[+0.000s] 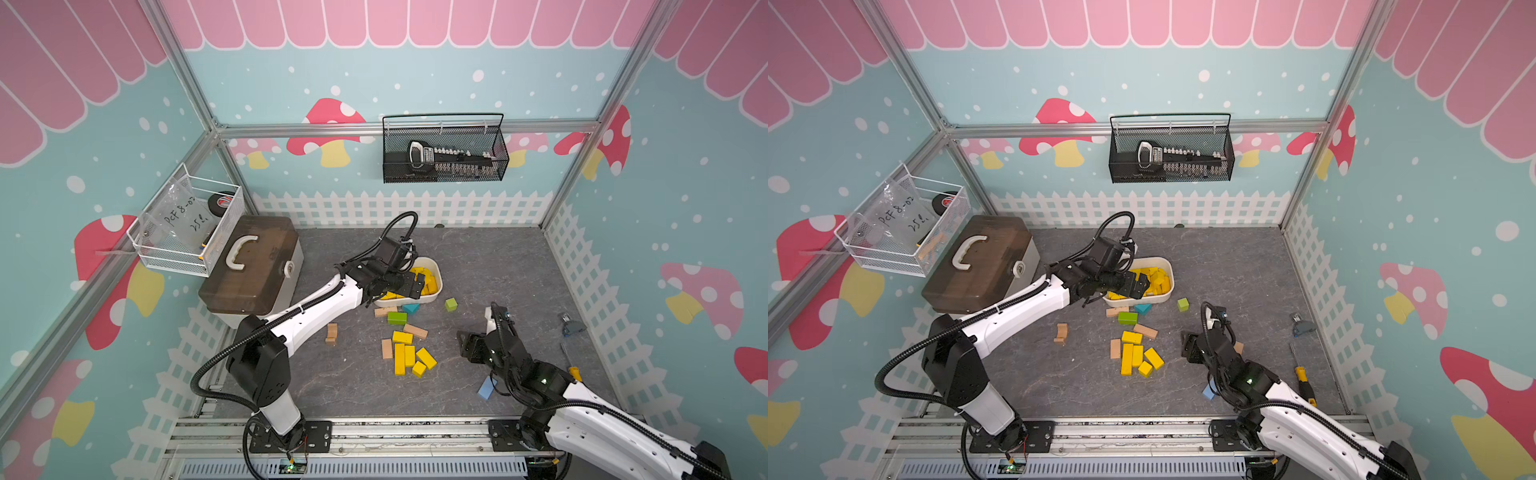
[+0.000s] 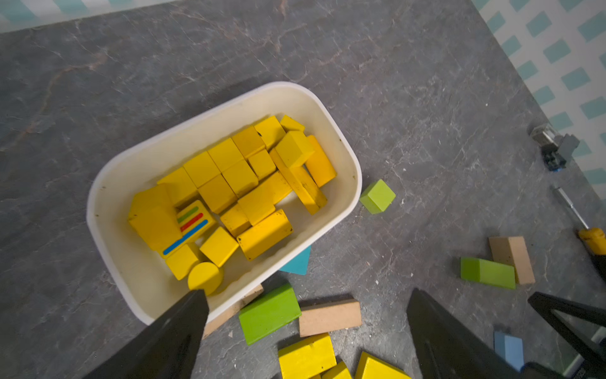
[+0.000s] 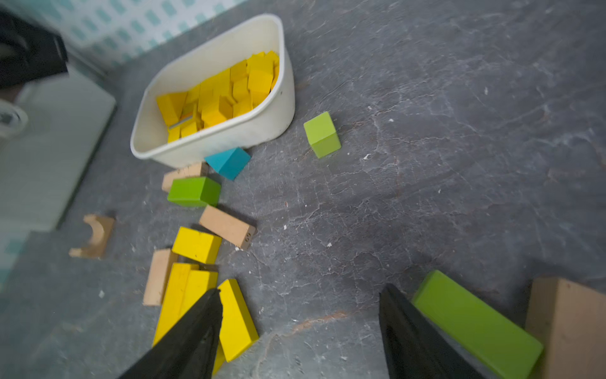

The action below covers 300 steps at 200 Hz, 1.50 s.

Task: Pick out the yellow building blocks
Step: Place the building block in the storage box, then pick up the building block from the center of the board.

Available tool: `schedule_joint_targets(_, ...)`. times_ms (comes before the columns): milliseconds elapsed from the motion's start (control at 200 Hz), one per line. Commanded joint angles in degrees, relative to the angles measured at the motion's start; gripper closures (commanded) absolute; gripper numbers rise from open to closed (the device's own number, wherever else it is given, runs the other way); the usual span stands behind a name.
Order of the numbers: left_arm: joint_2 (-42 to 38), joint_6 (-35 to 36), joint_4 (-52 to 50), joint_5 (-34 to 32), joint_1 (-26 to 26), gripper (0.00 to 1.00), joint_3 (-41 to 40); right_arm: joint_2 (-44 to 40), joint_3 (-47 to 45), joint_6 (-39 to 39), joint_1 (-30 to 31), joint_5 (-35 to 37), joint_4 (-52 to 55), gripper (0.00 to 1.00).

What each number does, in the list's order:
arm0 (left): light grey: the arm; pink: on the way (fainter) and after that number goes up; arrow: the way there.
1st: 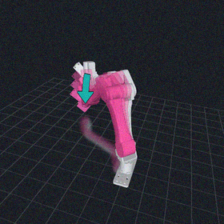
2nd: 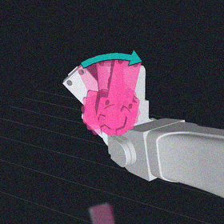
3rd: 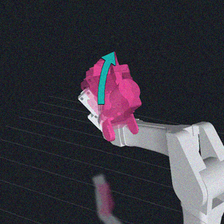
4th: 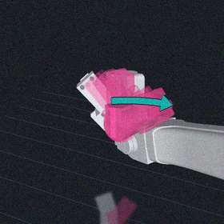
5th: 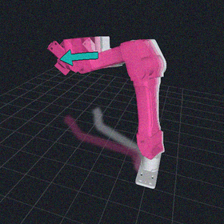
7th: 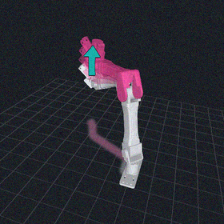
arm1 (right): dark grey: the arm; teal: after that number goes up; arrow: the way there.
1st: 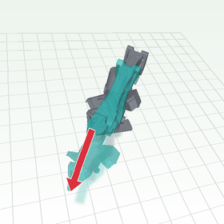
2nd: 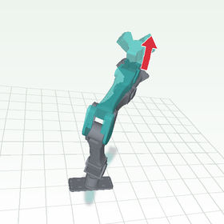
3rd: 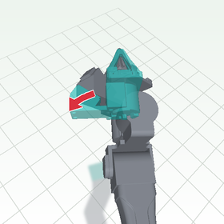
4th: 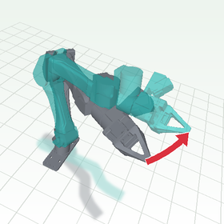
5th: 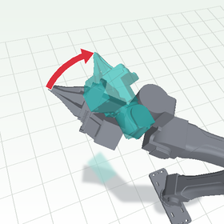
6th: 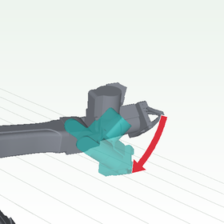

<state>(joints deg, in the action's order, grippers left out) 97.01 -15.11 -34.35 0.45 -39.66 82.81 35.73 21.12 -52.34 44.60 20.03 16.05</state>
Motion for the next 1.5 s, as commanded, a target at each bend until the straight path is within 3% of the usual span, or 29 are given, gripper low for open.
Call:
schedule_joint_targets(0, -1.3, -2.7, -2.8, -1.6, -0.8, 0.01, -0.7, -6.6, -2.7, -2.9, 0.0, 3.9, 0.5, 0.04)
schedule_joint_targets(265, -6.0, -8.9, -3.0, -2.7, -4.1, 0.01, -11.5, -20.0, -7.4, -4.2, -0.1, 6.5, 3.5, 0.01)
schedule_joint_targets(495, -3.5, -11.3, -2.6, -1.9, -4.5, 0.04, -16.4, -20.4, -7.3, -4.4, -0.1, 6.7, 4.3, 0.01)
schedule_joint_targets(911, 6.1, -12.4, -3.4, -2.7, -6.1, 0.06, -14.0, -20.1, -7.4, -4.1, -0.1, 6.5, 4.1, 0.01)
schedule_joint_targets(1496, 12.9, -13.4, -9.4, -11.6, -9.8, 0.18, -7.7, -20.0, -7.4, -4.0, -0.1, 6.3, 4.1, 0.01)
